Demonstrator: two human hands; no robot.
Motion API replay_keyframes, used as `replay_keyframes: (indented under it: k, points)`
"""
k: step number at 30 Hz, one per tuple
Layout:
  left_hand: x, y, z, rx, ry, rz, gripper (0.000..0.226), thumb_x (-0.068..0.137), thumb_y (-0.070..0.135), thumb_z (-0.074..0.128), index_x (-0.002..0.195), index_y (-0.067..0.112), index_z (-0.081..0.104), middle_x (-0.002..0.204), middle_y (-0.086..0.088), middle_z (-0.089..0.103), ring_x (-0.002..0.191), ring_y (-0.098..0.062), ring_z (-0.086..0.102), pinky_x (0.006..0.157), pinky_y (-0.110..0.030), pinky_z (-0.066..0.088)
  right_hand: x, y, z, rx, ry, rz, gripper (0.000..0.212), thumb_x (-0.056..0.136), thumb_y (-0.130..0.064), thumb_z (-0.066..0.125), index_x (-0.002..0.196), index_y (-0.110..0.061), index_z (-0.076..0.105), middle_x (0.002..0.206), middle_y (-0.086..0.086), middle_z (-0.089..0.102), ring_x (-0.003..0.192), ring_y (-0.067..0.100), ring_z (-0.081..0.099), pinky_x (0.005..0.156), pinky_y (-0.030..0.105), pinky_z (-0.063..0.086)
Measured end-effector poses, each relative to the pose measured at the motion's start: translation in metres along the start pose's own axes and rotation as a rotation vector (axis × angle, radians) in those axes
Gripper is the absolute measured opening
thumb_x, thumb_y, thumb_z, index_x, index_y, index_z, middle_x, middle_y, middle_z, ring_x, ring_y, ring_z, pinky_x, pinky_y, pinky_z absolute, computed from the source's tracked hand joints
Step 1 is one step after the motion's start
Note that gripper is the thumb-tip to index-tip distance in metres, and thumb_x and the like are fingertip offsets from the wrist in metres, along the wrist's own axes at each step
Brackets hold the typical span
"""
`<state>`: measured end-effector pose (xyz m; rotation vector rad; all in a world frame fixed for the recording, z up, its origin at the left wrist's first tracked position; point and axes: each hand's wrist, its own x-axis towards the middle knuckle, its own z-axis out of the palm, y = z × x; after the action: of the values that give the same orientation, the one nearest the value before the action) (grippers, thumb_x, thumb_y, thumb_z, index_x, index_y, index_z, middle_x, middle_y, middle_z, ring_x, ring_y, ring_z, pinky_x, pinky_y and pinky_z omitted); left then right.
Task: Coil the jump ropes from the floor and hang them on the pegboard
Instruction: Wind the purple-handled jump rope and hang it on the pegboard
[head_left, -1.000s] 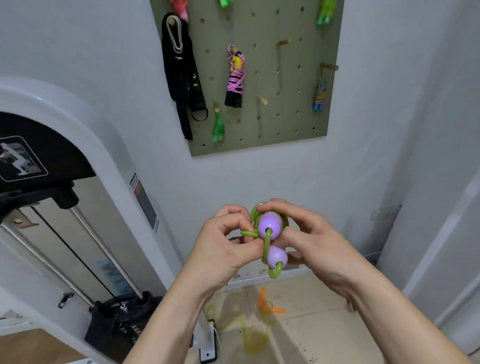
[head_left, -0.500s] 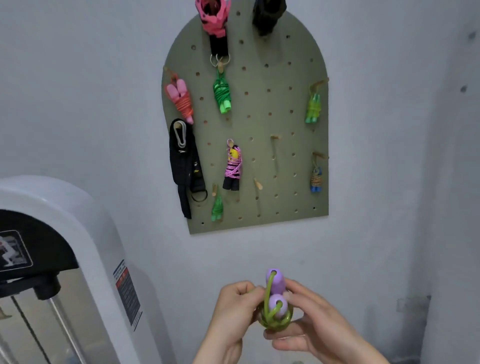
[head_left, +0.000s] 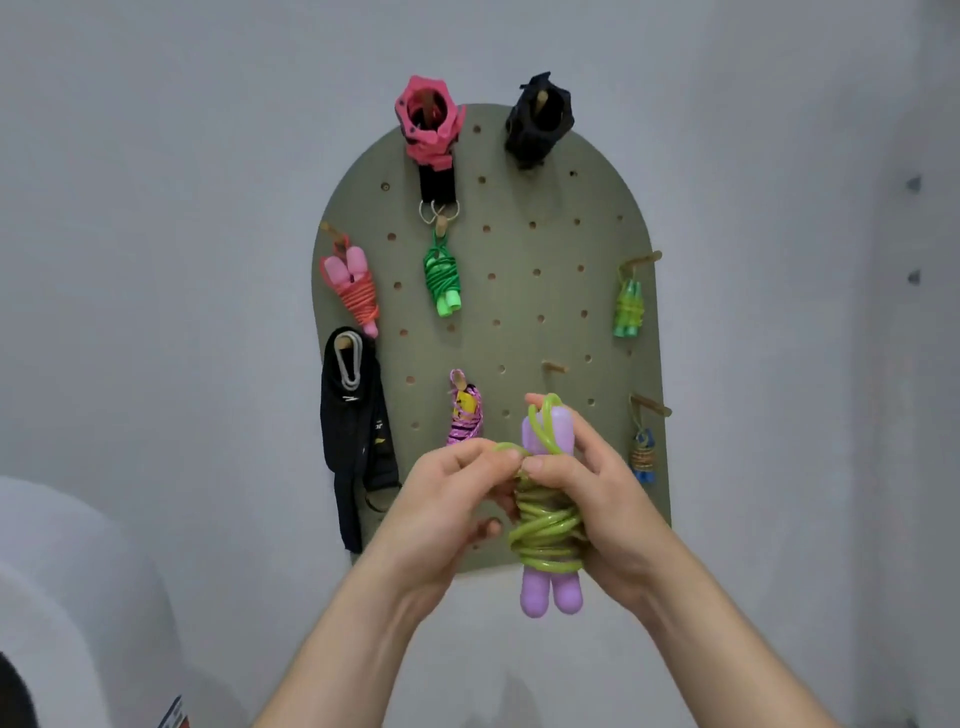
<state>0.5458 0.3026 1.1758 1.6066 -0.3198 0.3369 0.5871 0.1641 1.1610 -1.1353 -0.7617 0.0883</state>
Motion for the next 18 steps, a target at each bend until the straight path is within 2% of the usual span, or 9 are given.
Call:
replay_keyframes:
  k: [2,3,4,5,6,7,10,14,18]
  points:
    - [0.015,0.011,-0.01,-0.028,0.019,0.063,0.014,0.075,0.029,0.06,0.07,0.016,0.061,0.072,-0.005,0.051,0.067,-0.013,0.048,0.051,-0.021,0.037,0.021,-0.002,0.012,0.135,0.003,-0.014,0.028,0.064,-0.018,0.068,0.092,-0.017,0.065,0.091,-0.01,0.039,0.083,0.026,0.048,0.065,0.04,0.047]
    - [0.021,0.016,-0.015,-0.051,0.023,0.09,0.015,0.074,0.027,0.059,0.063,0.017,0.059,0.068,-0.003,0.049,0.063,-0.012,0.047,0.051,-0.021,0.037,0.03,-0.005,0.018,0.178,0.007,-0.019,0.032,0.062,-0.018,0.067,0.092,-0.01,0.061,0.118,0.015,0.035,0.088,0.02,0.04,0.067,0.039,0.045]
    - [0.026,0.02,-0.021,-0.079,0.026,0.109,0.018,0.073,0.026,0.059,0.057,0.02,0.055,0.064,0.0,0.047,0.059,-0.011,0.045,0.051,-0.021,0.037,0.04,-0.005,0.021,0.209,0.004,-0.02,0.033,0.061,-0.017,0.067,0.092,-0.008,0.061,0.112,0.007,0.032,0.117,0.046,0.03,0.068,0.039,0.045]
    - [0.03,0.022,-0.027,-0.112,0.02,0.121,0.021,0.073,0.026,0.058,0.053,0.021,0.053,0.06,0.002,0.045,0.056,-0.011,0.043,0.05,-0.021,0.036,0.048,-0.006,0.023,0.219,-0.011,-0.028,0.031,0.061,-0.017,0.066,0.091,-0.01,0.064,0.115,0.02,0.043,0.081,0.026,0.056,0.068,0.038,0.045]
    - [0.035,0.024,-0.033,-0.142,0.009,0.129,0.023,0.072,0.026,0.058,0.05,0.021,0.054,0.058,0.003,0.043,0.053,-0.01,0.041,0.05,-0.022,0.034,0.057,-0.006,0.026,0.22,-0.032,-0.045,0.031,0.061,-0.018,0.067,0.091,-0.014,0.068,0.108,0.005,0.028,0.088,0.017,0.036,0.067,0.038,0.046]
    - [0.039,0.024,-0.038,-0.165,-0.001,0.131,0.023,0.072,0.025,0.058,0.049,0.02,0.055,0.056,0.004,0.042,0.051,-0.01,0.039,0.05,-0.023,0.031,0.063,-0.005,0.027,0.214,-0.051,-0.055,0.033,0.06,-0.02,0.068,0.092,-0.016,0.071,0.086,0.005,0.051,0.082,0.023,0.046,0.068,0.038,0.047]
    - [0.054,0.018,-0.052,-0.203,-0.025,0.114,0.02,0.071,0.024,0.06,0.051,0.02,0.056,0.058,0.002,0.042,0.052,-0.01,0.038,0.051,-0.025,0.027,0.08,0.003,0.027,0.197,-0.067,-0.06,0.041,0.057,-0.022,0.07,0.097,-0.014,0.071,0.096,0.02,0.059,0.083,0.036,0.056,0.066,0.04,0.053]
    - [0.085,0.004,-0.063,-0.15,-0.035,0.082,0.025,0.084,0.022,0.063,0.059,0.02,0.061,0.068,0.003,0.055,0.063,-0.007,0.049,0.056,-0.023,0.034,0.1,0.003,0.013,-0.291,0.076,-0.12,0.038,0.071,-0.009,0.06,0.105,-0.023,0.066,0.09,-0.006,0.072,0.08,0.012,0.065,0.072,0.025,0.053]
    - [0.122,-0.004,-0.075,-0.259,0.028,0.101,0.021,0.086,0.022,0.061,0.068,0.013,0.066,0.072,-0.002,0.06,0.067,-0.01,0.054,0.062,-0.021,0.046,0.117,0.003,-0.017,-0.576,0.217,-0.226,0.049,0.083,0.003,0.06,0.119,-0.03,0.059,0.095,-0.001,0.068,0.089,0.01,0.064,0.084,0.027,0.049]
